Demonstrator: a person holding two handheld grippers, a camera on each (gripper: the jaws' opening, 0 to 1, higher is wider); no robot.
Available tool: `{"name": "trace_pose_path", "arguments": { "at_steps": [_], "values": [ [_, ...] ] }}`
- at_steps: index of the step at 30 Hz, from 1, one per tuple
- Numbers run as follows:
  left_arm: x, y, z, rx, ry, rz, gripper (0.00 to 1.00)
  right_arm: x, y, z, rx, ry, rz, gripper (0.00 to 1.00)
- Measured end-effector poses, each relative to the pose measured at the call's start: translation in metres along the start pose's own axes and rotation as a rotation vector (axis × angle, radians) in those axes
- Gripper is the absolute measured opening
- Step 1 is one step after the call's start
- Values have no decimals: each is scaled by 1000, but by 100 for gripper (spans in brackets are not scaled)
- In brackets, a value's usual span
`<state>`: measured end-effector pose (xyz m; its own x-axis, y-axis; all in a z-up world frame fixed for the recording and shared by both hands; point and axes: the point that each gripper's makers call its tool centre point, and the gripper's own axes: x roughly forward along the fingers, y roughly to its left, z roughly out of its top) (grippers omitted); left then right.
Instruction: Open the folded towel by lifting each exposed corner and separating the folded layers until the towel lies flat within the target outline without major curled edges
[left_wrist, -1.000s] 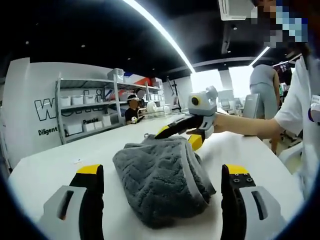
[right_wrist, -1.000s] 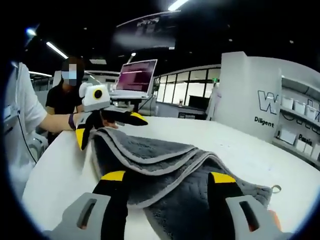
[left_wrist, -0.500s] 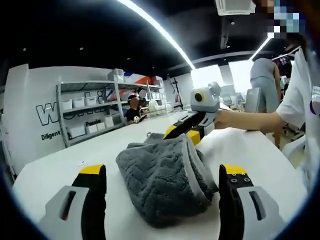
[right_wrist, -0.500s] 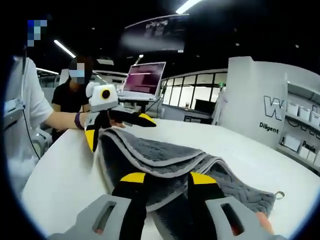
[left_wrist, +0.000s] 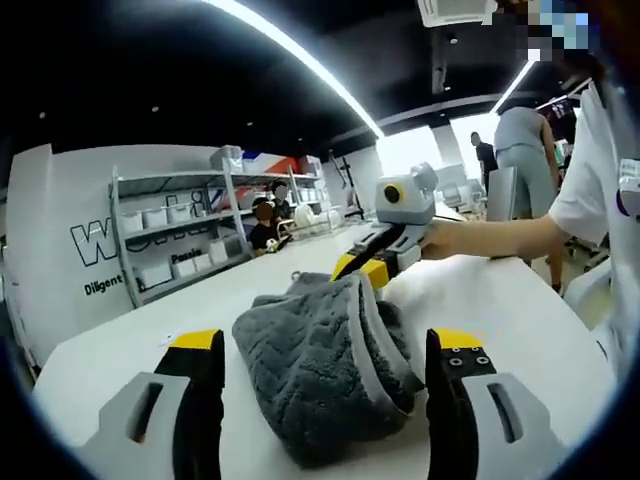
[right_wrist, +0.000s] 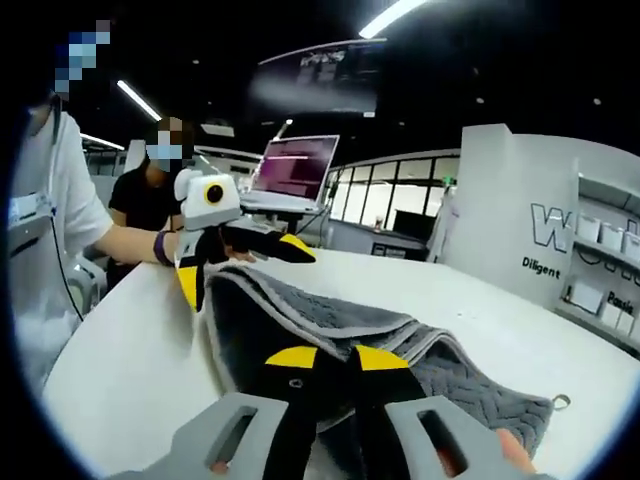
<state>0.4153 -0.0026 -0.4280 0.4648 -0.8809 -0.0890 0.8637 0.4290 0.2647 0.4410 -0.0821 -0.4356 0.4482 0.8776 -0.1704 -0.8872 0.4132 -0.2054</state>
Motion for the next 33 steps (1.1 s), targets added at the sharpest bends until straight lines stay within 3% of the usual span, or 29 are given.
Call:
{"name": "trace_pose_path", "arguments": {
  "at_steps": [5, 17, 27, 33],
  "values": [
    [0, -10, 10, 1, -40, -33, 75, 1, 2, 4, -7, -17, 2, 3],
    [3, -17, 11, 103, -23, -18, 72, 4, 12, 19, -47, -64, 7, 0],
    [1, -16, 21, 335, -26, 68, 65, 6, 19, 27, -75, -84, 14, 0],
    [-1, -15, 24, 404, -18, 114, 59, 8, 24, 26, -88, -80, 22, 0]
  ]
}}
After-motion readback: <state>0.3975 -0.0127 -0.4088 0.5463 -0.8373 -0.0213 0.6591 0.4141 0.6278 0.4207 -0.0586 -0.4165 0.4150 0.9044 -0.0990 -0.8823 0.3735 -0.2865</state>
